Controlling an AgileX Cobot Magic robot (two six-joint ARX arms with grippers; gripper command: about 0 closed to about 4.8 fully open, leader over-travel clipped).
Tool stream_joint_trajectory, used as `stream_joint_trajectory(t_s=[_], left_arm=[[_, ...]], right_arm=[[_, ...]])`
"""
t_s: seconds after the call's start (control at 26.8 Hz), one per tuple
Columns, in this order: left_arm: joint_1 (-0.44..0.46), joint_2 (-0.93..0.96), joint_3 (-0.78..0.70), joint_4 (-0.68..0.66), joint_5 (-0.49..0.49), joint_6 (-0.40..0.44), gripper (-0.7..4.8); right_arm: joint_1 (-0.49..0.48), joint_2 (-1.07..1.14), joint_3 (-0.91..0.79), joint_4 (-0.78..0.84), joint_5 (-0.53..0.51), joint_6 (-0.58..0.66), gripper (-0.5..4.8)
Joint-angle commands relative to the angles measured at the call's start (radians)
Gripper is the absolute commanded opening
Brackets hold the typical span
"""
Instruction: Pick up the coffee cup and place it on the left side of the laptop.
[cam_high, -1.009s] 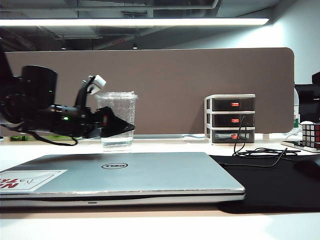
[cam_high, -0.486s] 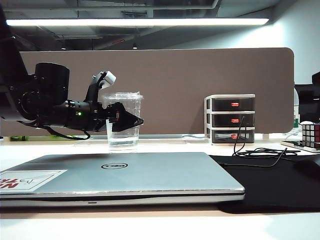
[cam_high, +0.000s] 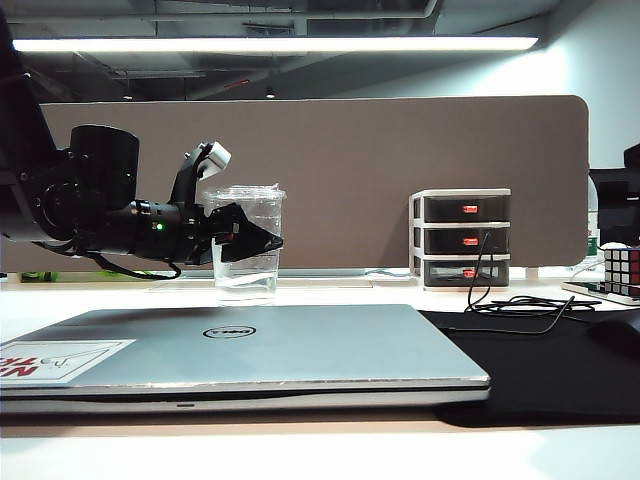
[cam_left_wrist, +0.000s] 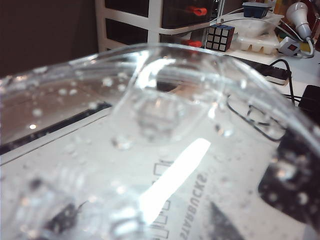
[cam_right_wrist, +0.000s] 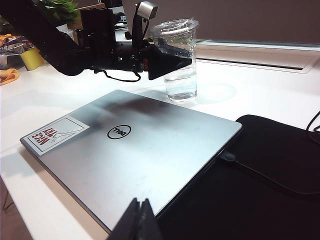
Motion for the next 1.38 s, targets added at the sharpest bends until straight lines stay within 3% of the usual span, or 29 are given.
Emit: stream_joint_trajectory(t_s=[0.04,0.3,0.71,1.08,1.23,1.38], left_arm=[[-0.001,-0.005,0.001,0.032,0.002,0.001,2.89],[0.005,-0.078,-0.021,0.044,-0.027,0.005,2.9],[0.11,-0.349,-0.246,0.016,-0.116,0.023,2.9],[0.251,-0.633,-0.512,0.013,-0.138,0.023,2.9],[0.36,-0.795,-0.665,0.009,-0.141,0.019,2.9],[0.413,-0.893,-0.761,0.004,-0.154,0.017,2.9]], right_arm=[[0.001,-0.002,-0.005,0.011,-0.002,-0.003,-0.01],[0.001,-0.002,-0.005,0.011,-0.001,-0.003,-0.01],[0.001,-0.002,-0.005,0.011,-0.001,-0.003,-0.01],[0.001,-0.002,-0.005,0.011,-0.002,-0.003,-0.01],[0.001,-0.002,-0.005,0.011,-0.002,-0.003,-0.01],[0.002,-0.002,-0.005,0.011,-0.002,-0.003,-0.01]])
